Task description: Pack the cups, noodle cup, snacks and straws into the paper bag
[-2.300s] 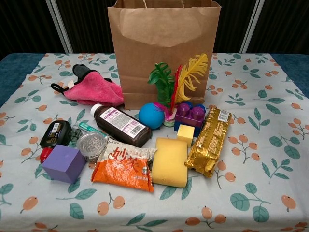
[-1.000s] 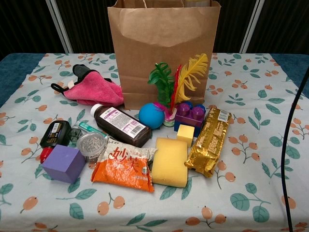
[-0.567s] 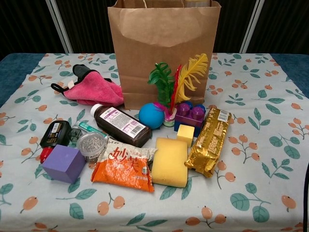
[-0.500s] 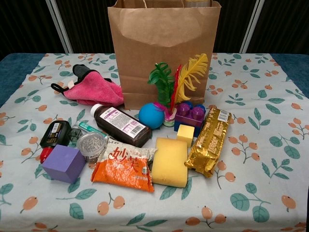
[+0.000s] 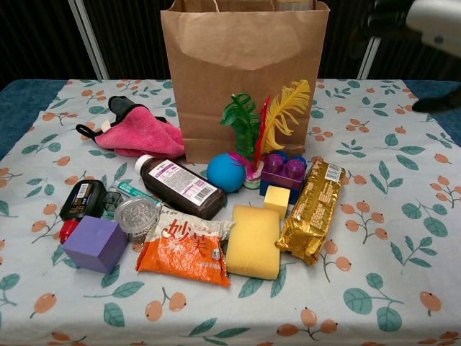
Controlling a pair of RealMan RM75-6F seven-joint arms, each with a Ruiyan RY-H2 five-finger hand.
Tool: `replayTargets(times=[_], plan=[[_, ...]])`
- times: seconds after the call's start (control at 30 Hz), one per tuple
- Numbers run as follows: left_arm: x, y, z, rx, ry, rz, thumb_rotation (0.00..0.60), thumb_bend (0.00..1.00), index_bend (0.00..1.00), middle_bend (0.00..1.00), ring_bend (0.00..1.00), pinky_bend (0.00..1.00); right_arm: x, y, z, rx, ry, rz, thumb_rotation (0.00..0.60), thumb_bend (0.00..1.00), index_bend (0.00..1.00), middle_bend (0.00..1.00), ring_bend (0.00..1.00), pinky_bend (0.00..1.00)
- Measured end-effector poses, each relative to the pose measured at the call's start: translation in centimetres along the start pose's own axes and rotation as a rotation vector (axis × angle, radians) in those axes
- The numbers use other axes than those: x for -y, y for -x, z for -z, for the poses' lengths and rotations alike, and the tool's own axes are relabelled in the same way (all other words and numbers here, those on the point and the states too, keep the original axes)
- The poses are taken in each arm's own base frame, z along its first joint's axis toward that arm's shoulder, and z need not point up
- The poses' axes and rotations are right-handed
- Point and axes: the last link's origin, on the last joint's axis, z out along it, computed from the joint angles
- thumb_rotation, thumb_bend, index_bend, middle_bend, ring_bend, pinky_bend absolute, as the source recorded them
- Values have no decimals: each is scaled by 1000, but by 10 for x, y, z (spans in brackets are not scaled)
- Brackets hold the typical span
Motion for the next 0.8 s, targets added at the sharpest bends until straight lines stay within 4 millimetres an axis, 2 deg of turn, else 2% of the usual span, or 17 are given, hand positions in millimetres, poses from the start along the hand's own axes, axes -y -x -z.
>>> replayTargets(times=[0.2, 0.33, 0.6, 0.8], plan=[[3, 1, 3, -6, -14, 0, 600, 103, 177, 216, 149, 209, 17, 32, 2, 102, -108, 10, 600, 0, 329, 311, 173, 140], [7, -1, 4, -12, -23, -2, 600, 103, 177, 216, 149, 209, 32, 47, -7, 156, -161, -31, 600, 0, 321, 284, 155, 79], [17, -6, 4, -27, -50, -10, 600, 103, 177, 216, 149, 209, 56, 53, -29, 115, -250, -99, 600, 0, 308, 265, 142, 35], [21, -4, 4, -27, -61, -14, 600, 103, 176, 216, 149, 209, 72, 57, -33, 126, -311, -112, 600, 0, 307, 265, 142, 30]])
